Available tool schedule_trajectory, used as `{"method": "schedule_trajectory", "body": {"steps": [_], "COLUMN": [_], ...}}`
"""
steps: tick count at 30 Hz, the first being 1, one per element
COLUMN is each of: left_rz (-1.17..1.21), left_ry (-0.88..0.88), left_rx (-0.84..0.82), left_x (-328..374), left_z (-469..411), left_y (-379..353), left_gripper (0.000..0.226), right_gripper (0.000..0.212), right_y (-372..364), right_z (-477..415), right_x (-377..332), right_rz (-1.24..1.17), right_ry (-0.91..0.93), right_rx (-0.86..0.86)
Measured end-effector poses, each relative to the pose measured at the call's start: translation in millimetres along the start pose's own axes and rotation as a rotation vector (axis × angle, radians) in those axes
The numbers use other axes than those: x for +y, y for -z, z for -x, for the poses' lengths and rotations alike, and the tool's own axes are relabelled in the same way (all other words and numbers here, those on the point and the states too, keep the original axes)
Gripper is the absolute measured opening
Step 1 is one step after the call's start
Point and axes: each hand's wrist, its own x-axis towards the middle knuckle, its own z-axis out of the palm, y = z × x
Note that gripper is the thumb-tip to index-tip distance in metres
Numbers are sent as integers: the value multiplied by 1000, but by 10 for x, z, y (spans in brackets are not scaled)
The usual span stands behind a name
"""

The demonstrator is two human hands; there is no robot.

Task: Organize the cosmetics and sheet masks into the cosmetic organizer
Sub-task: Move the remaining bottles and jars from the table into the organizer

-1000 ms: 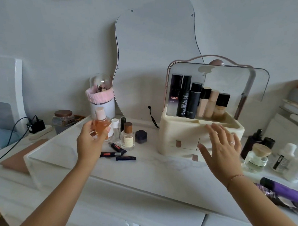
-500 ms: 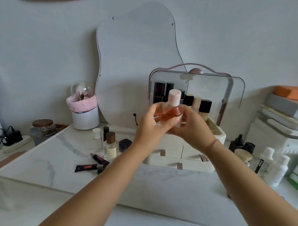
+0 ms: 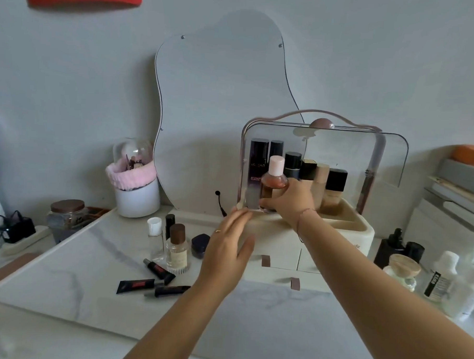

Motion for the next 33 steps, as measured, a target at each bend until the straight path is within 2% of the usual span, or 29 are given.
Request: {"method": "schedule_trajectory", "body": {"steps": [9, 18, 20, 21, 23, 25, 28, 33], "left_rz": [-4, -8, 1, -2, -26, -69, -108, -137], "left_ry": [-26, -50, -52, -41, 54, 229, 444, 563], "left_rx": [-16, -50, 60, 186, 476, 599, 456, 300], "left_x": [-29, -29, -65, -108, -240, -396, -614, -808], "left_z": [10, 22, 41, 64, 144, 236, 331, 345], "left_y": [-1, 121, 244, 309, 424, 493, 448, 348], "left_gripper": [47, 51, 46, 42, 34, 38, 54, 61], "right_gripper": [42, 38, 39, 40, 51, 63, 64, 53], "right_y": [-73, -104, -56, -32, -2, 3, -15, 11], "right_z": [-132, -77, -23, 14, 123, 304, 636, 1075], "right_x": [-28, -49, -65, -67, -52, -14, 49, 227], "right_rz": [151, 212, 223, 224, 208, 189, 109, -25], "right_ry": [-142, -149, -139, -125, -70, 36, 188, 293], "right_rx": [-30, -58, -73, -86, -57, 67, 199, 323]}}
